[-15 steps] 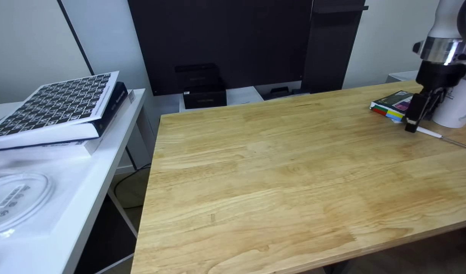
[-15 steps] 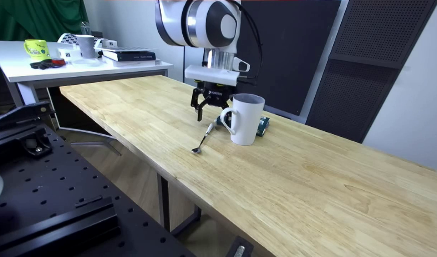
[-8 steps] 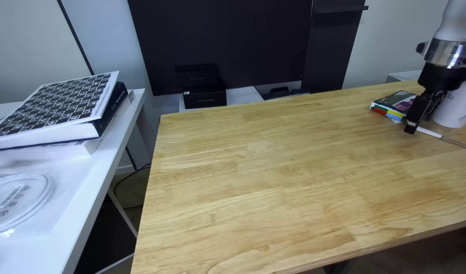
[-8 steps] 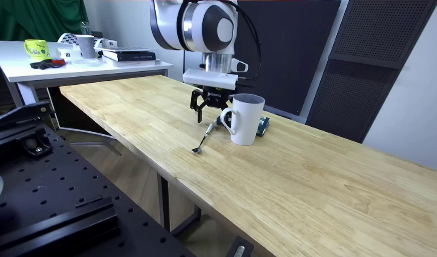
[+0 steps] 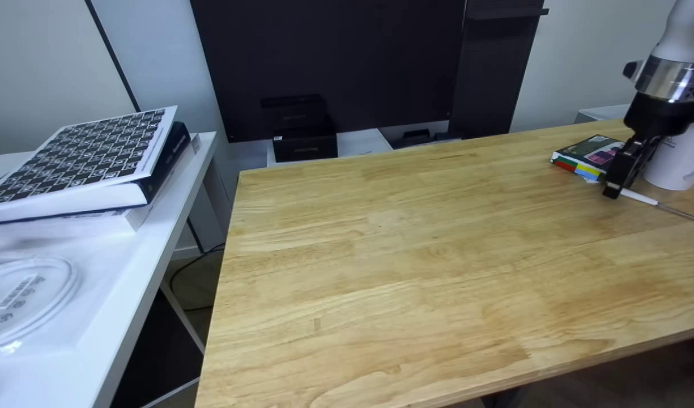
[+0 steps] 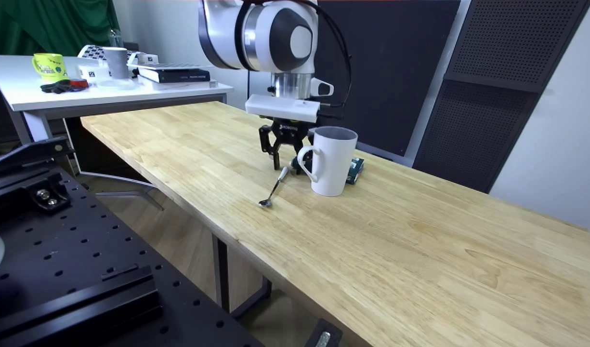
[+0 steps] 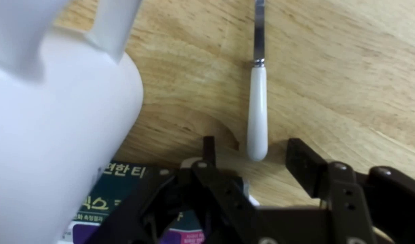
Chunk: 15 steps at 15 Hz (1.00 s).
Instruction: Pick the spoon and put it in the cup, then put it back on the table
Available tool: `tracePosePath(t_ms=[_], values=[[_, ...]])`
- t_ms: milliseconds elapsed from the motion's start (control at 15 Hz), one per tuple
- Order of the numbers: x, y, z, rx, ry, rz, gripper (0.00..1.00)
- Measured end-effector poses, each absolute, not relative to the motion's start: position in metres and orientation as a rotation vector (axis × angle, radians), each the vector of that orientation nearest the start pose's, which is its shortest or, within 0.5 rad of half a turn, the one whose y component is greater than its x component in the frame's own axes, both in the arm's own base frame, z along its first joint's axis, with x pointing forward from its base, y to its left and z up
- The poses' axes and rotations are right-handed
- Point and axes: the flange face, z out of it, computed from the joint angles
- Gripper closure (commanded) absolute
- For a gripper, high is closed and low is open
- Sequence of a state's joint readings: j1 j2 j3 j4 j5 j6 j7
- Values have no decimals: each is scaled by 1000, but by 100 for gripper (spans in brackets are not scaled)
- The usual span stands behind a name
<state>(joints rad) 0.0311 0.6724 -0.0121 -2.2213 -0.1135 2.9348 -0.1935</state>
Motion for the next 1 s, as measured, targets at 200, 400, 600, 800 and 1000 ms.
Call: tracePosePath(t_ms=[200, 400, 600, 800, 1000], values=[[529, 11, 76, -3144, -501, -65, 96], [532, 3, 78, -3154, -472, -62, 97], [532, -3, 78, -3164, -419, -38, 96], [534, -8, 78, -3173, -376, -5, 96], [536, -11, 78, -3177, -363, 45, 96]])
